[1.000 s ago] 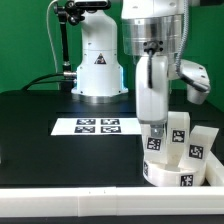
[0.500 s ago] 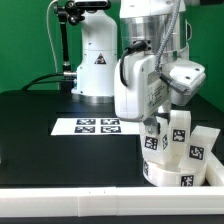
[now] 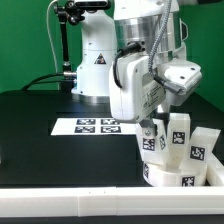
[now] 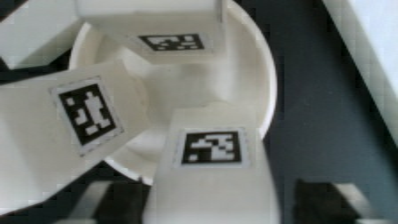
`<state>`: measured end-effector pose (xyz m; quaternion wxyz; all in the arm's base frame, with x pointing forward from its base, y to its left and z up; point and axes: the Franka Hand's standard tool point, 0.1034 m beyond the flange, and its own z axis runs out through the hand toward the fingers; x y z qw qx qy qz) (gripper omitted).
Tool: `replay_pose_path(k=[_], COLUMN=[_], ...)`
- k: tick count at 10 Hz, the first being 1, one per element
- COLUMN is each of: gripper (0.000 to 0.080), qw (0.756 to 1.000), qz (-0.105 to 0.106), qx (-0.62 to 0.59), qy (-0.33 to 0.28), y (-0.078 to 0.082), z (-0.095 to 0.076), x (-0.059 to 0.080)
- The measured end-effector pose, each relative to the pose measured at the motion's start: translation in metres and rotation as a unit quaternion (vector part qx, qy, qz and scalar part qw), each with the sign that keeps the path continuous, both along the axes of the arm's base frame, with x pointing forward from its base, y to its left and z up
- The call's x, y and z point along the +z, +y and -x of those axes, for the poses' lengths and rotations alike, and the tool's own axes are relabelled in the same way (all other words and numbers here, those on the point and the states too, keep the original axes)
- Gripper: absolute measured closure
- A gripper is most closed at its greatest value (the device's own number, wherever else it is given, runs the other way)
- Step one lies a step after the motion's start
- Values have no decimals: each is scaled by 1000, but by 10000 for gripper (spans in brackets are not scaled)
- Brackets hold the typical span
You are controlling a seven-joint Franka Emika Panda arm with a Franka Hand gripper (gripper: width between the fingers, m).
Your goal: Assemble stool
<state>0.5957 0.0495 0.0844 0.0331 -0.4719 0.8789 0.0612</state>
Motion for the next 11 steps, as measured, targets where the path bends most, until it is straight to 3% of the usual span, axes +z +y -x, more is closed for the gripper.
replay_pose_path(k=[1,2,3,5,9,11], gripper=[240,240,166,155,150,150], qw=[1000,1000,999,998,978,941], qz=[0,0,-3,-8,-4,10], qx=[0,7,38,65,204,336], qy=[0,-1,-10,-22,-40,-36], y=[0,0,0,-1,-2,-2], z=[0,0,-3,-7,-6,-4], x=[0,1,9,23,20,21])
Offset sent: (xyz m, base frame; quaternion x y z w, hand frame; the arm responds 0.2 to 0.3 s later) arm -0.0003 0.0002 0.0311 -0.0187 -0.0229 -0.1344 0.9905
